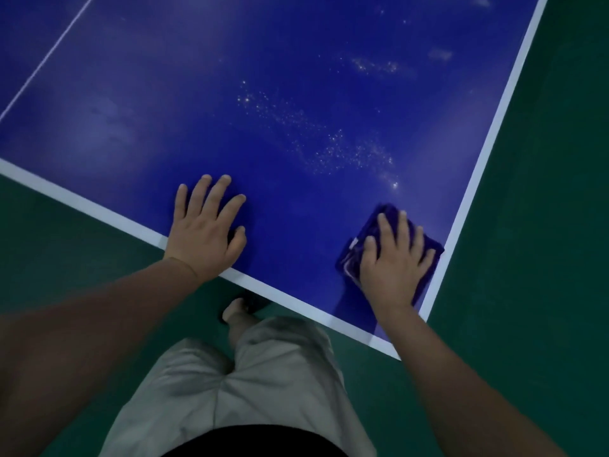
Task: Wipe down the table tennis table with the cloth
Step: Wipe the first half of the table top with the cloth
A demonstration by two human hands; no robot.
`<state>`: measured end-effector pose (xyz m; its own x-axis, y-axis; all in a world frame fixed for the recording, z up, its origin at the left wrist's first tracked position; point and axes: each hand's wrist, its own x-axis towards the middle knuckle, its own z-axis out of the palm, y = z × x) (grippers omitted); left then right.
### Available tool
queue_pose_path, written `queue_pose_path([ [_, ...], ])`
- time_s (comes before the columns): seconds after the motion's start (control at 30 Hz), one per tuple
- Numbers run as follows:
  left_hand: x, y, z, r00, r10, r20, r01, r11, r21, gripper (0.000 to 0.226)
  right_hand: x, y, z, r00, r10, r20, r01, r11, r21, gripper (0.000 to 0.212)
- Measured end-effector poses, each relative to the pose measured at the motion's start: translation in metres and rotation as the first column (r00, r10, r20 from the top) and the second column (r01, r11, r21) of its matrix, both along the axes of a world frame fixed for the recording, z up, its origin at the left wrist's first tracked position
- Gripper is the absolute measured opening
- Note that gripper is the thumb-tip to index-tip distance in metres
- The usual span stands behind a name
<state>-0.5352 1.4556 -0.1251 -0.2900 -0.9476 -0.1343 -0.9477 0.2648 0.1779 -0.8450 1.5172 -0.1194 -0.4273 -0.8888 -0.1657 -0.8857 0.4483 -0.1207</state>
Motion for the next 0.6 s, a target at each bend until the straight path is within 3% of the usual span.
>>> queue_pose_path([
  [0.03, -0.009, 0.007, 0.002, 0.998, 0.052, -0.017, -0.052, 0.999, 0.006, 0.061, 0.010, 0.003, 0.001, 1.000, -0.001, -0.005, 0.001, 1.000, -0.004, 0.055],
  [0.1, -0.038, 0.026, 0.005, 0.984, 0.165, -0.074, -0.163, 0.986, 0.030, 0.063, 0.031, 0.027, -0.002, 0.967, 0.251, -0.034, -0.252, 0.968, -0.019, 0.053],
  [0.17, -0.074, 0.051, 0.009, 0.958, 0.254, -0.133, -0.246, 0.967, 0.071, 0.064, 0.026, 0.058, -0.005, 0.820, 0.571, -0.028, -0.572, 0.820, -0.032, 0.050],
  [0.23, -0.107, 0.079, 0.008, 0.932, 0.319, -0.171, -0.303, 0.946, 0.113, 0.064, -0.009, 0.061, -0.004, 0.668, 0.744, -0.019, -0.744, 0.667, -0.045, 0.049],
  [0.3, -0.132, 0.103, 0.003, 0.915, 0.363, -0.175, -0.340, 0.929, 0.150, 0.067, -0.045, 0.046, -0.003, 0.684, 0.726, -0.066, -0.729, 0.684, -0.029, 0.049],
  [0.37, -0.145, 0.113, -0.003, 0.905, 0.401, -0.145, -0.378, 0.912, 0.161, 0.071, -0.062, 0.028, -0.002, 0.834, 0.546, -0.077, -0.549, 0.836, -0.019, 0.052],
  [0.43, -0.149, 0.114, -0.006, 0.895, 0.430, -0.117, -0.410, 0.898, 0.158, 0.071, -0.051, 0.033, -0.005, 0.901, 0.428, -0.070, -0.431, 0.902, -0.029, 0.053],
  [0.5, -0.150, 0.112, -0.005, 0.892, 0.440, -0.104, -0.421, 0.892, 0.163, 0.070, -0.039, 0.061, -0.007, 0.849, 0.523, -0.072, -0.527, 0.849, -0.042, 0.052],
  [0.6, -0.154, 0.110, -0.002, 0.866, 0.489, -0.103, -0.466, 0.865, 0.188, 0.068, -0.058, 0.103, -0.007, 0.580, 0.814, -0.015, -0.814, 0.579, -0.030, 0.049],
])
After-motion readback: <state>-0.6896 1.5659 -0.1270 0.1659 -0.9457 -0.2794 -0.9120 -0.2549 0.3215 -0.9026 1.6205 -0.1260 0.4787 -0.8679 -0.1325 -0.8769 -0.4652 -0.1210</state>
